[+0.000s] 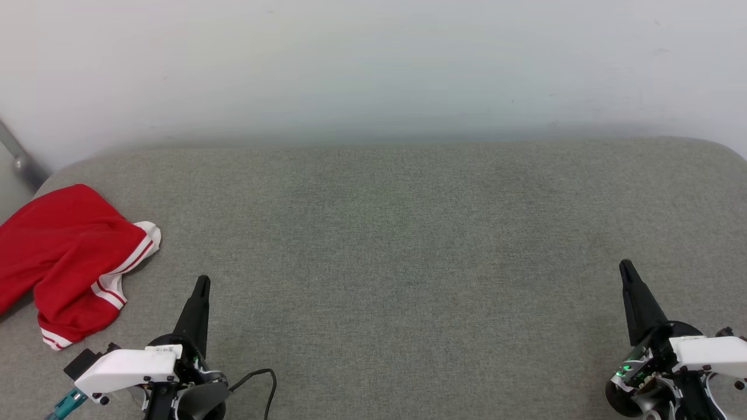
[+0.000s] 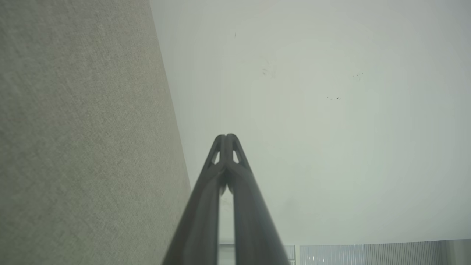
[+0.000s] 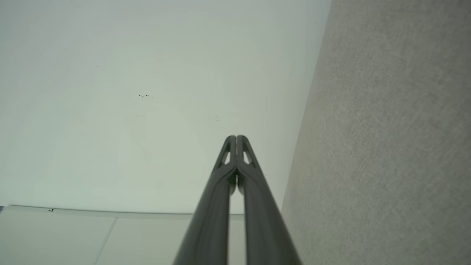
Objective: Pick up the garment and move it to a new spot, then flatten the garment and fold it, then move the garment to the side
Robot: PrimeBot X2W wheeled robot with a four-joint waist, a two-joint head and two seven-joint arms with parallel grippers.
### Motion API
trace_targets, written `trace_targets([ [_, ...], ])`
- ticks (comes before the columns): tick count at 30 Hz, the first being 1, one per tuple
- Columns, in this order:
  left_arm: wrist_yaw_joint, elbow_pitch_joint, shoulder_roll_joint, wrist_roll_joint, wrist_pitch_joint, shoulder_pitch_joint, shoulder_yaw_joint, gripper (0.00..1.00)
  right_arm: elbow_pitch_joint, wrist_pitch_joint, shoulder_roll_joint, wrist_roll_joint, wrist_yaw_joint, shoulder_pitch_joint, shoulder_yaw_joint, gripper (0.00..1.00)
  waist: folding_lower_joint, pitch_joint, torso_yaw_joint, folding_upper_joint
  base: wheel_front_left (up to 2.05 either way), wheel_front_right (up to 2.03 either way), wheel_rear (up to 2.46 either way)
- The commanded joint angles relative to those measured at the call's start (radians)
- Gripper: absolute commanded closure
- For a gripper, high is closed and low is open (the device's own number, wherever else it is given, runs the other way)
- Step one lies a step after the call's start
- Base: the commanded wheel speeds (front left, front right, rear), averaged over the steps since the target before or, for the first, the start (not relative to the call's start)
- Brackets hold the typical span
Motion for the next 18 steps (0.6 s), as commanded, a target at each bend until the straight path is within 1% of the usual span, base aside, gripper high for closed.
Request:
trace_targets([
  [1, -0.003, 0.001, -0.001, -0.002, 0.002, -0.008, 0.001, 1.00, 0.001, 0.000, 0.003, -0.004, 0.000, -0.010, 0.000, 1.00, 0.0000, 0.000, 0.000, 0.0000, 0.00, 0.00, 0.00],
  [18, -0.002, 0.001, -0.001, -0.002, 0.002, -0.008, 0.001, 1.00, 0.001, 0.000, 0.003, -0.004, 0.000, -0.010, 0.001, 1.00, 0.0000, 0.000, 0.000, 0.0000, 0.00, 0.00, 0.00],
])
